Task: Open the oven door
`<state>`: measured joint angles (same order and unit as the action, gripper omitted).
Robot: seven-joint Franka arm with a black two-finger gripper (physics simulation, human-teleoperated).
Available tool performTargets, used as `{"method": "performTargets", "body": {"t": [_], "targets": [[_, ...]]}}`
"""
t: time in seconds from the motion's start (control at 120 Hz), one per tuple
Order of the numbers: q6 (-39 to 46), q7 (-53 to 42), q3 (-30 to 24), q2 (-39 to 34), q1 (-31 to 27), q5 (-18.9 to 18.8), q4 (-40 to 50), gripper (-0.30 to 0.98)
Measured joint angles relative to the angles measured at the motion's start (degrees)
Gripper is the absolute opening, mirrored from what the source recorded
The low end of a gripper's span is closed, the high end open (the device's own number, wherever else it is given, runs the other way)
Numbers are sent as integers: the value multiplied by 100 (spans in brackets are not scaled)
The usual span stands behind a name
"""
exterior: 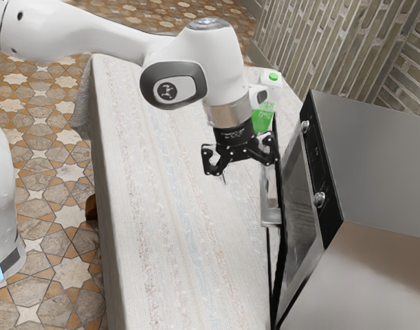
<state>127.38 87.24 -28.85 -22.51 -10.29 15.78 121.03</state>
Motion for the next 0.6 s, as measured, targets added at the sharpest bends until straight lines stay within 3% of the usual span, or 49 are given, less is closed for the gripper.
{"method": "performTargets", "body": {"t": [0.217, 0.392, 0.55, 0.6], "targets": [[80, -57, -535, -1369, -627, 829, 897, 68], [57, -138, -1459, -3392, -1385, 2032, 1683, 68], [-28, -181, -1544, -3801, -1379, 2435, 1818, 68], [-51, -147, -1186, -3595, -1384, 2457, 1807, 68]]}}
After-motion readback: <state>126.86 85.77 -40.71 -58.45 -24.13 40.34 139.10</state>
